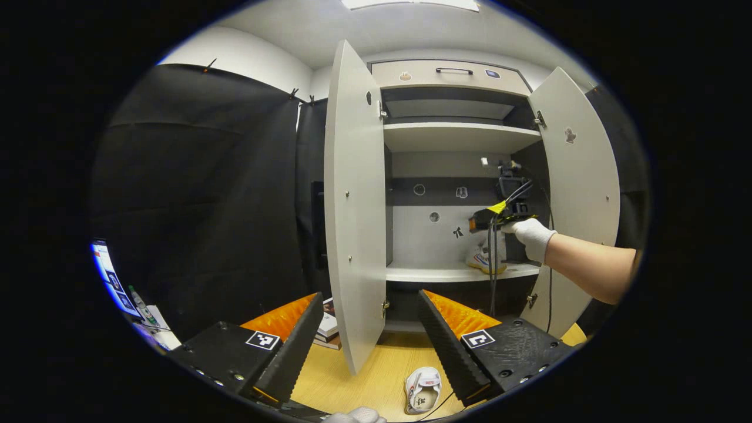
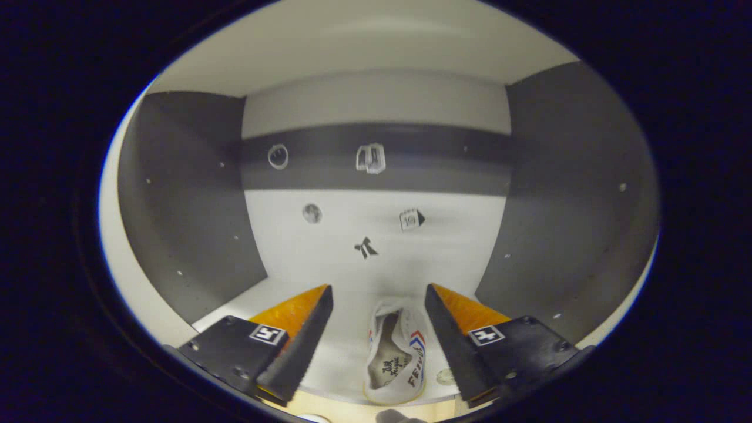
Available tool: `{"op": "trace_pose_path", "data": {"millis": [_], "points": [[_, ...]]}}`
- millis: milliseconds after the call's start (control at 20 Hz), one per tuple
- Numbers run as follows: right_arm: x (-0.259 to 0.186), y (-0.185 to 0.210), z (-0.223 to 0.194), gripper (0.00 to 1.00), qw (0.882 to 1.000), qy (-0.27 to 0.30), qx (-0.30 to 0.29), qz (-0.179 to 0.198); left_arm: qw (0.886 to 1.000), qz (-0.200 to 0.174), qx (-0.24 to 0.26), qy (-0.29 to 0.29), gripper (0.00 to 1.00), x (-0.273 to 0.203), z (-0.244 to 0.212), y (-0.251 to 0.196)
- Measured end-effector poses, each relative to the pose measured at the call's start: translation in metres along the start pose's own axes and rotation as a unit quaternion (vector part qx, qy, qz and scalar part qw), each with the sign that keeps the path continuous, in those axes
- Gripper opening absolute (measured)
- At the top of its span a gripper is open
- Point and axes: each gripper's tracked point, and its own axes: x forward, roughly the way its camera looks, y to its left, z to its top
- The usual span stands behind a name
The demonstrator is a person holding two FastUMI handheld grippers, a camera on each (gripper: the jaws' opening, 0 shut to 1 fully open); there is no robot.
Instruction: Grab one shoe with the right hand and put it into the shoe cabinet, grab the other shoe with the left hand and put it into the shoe cabinet; then close the right door with the right hand and the left door with the left hand.
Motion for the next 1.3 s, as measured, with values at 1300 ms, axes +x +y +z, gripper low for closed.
{"op": "trace_pose_path", "data": {"millis": [1300], "points": [[-0.379,-0.058,-0.145,1.0,0.996,-0.08,0.025,-0.033,0.988,-0.146,0.05,-0.014,0.96,-0.017,-0.023,-0.043]]}}
